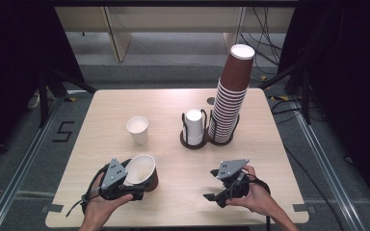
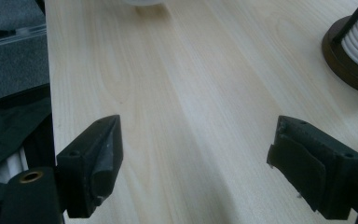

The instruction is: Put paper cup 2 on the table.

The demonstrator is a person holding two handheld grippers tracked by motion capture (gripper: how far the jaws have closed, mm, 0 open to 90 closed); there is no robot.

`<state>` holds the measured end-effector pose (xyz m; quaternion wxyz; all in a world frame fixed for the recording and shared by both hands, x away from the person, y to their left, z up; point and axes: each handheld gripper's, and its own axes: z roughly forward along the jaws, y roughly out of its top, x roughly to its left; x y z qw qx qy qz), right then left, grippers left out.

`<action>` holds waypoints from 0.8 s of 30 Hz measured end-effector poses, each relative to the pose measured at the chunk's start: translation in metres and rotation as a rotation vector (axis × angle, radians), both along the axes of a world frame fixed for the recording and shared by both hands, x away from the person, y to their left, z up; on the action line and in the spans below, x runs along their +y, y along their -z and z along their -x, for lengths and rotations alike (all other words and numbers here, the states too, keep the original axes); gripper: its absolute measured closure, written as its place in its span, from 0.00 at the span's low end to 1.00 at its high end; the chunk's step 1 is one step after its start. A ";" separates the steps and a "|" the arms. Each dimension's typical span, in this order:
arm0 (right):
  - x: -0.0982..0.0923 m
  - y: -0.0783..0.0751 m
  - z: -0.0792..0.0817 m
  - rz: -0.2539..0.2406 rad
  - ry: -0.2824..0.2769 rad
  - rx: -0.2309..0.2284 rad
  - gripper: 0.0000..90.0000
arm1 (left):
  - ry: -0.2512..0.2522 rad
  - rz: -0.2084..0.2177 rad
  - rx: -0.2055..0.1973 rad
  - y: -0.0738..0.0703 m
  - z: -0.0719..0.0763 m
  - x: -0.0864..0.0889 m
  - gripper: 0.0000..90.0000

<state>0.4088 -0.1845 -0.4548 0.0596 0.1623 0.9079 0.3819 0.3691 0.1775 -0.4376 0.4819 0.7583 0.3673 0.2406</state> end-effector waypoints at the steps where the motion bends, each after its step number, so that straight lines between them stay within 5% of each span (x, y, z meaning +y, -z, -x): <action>1: 0.000 0.000 0.000 -0.001 0.007 0.001 0.19 | -0.011 -0.001 0.002 0.000 -0.001 0.002 0.13; 17: -0.017 -0.001 0.000 0.002 0.053 -0.016 0.20 | -0.186 -0.038 -0.007 -0.007 -0.029 0.034 0.13; 24: -0.023 0.000 0.000 0.003 0.065 -0.015 0.20 | -0.242 -0.045 0.024 -0.009 -0.050 0.040 0.13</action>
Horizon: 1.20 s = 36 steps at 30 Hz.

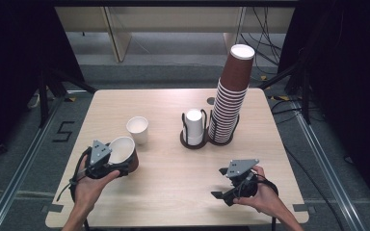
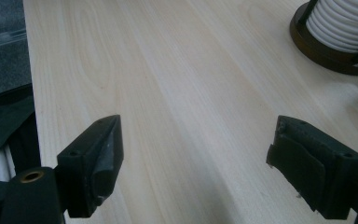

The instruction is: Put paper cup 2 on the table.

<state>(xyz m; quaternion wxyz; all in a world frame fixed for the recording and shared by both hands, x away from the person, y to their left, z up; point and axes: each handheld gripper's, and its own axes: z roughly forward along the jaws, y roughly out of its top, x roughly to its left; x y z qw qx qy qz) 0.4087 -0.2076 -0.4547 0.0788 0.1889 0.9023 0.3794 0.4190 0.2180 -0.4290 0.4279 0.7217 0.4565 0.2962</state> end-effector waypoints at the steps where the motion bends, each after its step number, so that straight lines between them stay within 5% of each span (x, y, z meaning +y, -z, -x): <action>1: -0.002 0.001 0.000 0.003 0.002 -0.002 0.20 | -0.021 -0.005 0.006 0.000 -0.008 0.002 0.12; 10: -0.003 0.002 0.000 0.007 0.012 0.014 0.20 | -0.099 -0.060 0.041 0.003 -0.037 0.013 0.12; 19: -0.003 0.003 -0.001 0.011 -0.002 0.014 0.20 | -0.158 -0.042 0.053 0.015 -0.062 0.022 0.12; 23: -0.003 0.004 -0.001 0.010 -0.009 0.012 0.20 | -0.172 -0.069 0.055 0.022 -0.069 0.025 0.12; 36: -0.001 0.005 0.000 0.007 -0.020 0.015 0.20 | -0.182 -0.022 -0.011 0.034 -0.076 0.028 0.06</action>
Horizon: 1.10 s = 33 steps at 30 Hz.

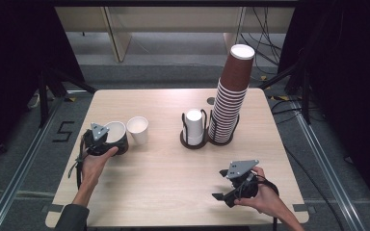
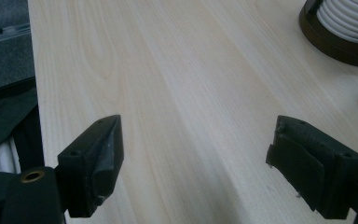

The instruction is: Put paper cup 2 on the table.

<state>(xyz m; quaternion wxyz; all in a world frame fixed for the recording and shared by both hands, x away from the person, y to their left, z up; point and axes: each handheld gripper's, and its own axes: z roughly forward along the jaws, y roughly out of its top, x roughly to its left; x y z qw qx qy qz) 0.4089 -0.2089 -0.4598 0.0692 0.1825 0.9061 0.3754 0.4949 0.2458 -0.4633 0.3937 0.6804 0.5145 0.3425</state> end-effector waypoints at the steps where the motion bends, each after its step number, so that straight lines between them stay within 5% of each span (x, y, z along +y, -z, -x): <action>1: 0.000 0.000 0.000 0.006 -0.001 -0.001 0.20 | 0.001 0.009 0.002 0.001 0.000 0.000 0.06; 6: 0.000 0.000 0.001 0.008 0.002 0.004 0.20 | 0.020 0.039 0.017 0.007 0.001 0.004 0.10; 19: 0.001 0.000 0.001 0.016 -0.010 0.013 0.20 | 0.036 0.035 0.036 0.007 0.003 0.003 0.11; 31: 0.001 0.001 0.001 0.013 -0.016 0.012 0.20 | 0.032 0.071 0.006 0.017 0.010 0.005 0.13; 33: 0.001 0.001 0.002 0.014 -0.017 0.015 0.20 | 0.045 0.062 0.026 0.018 0.010 0.006 0.13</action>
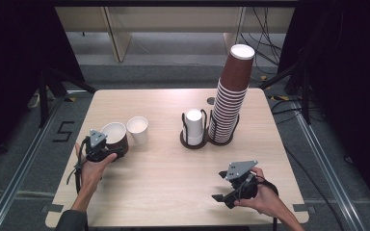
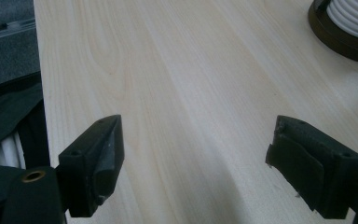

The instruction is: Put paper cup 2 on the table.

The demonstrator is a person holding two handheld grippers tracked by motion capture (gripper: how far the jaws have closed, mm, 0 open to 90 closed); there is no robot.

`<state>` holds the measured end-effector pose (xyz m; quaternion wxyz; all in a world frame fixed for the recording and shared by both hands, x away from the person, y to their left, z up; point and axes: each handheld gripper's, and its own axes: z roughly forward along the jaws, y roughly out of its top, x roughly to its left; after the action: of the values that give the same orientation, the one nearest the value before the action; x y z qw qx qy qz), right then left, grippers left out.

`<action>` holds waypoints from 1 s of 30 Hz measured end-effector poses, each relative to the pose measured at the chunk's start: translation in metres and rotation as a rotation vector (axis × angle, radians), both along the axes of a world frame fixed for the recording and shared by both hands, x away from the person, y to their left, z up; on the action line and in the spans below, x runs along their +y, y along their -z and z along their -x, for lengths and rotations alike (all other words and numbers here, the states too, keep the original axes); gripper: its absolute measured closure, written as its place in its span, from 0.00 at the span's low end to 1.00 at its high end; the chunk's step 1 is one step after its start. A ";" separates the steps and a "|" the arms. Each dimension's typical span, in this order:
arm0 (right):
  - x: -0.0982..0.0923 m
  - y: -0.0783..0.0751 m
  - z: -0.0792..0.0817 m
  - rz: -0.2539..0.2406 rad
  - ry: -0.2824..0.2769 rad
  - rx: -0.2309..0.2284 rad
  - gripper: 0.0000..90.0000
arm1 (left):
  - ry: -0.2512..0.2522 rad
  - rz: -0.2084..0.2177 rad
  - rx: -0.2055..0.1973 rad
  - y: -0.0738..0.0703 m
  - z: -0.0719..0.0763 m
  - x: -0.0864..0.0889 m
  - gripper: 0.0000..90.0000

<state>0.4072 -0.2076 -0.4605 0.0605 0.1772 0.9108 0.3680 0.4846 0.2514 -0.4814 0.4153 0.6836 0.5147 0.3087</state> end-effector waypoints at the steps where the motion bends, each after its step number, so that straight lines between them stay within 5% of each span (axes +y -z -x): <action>1: 0.000 0.000 0.000 0.000 0.000 0.000 0.20 | 0.004 -0.002 -0.006 0.002 0.000 0.000 0.14; 19: 0.001 0.001 0.000 0.009 0.001 0.009 0.20 | 0.024 -0.043 0.044 0.011 0.009 0.005 0.16; 30: 0.001 0.001 0.000 0.009 -0.003 0.007 0.20 | 0.022 -0.031 0.064 0.013 0.020 0.005 0.16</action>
<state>0.4069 -0.2069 -0.4619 0.0577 0.1766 0.9128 0.3636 0.4647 0.2567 -0.4943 0.3914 0.7052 0.5152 0.2900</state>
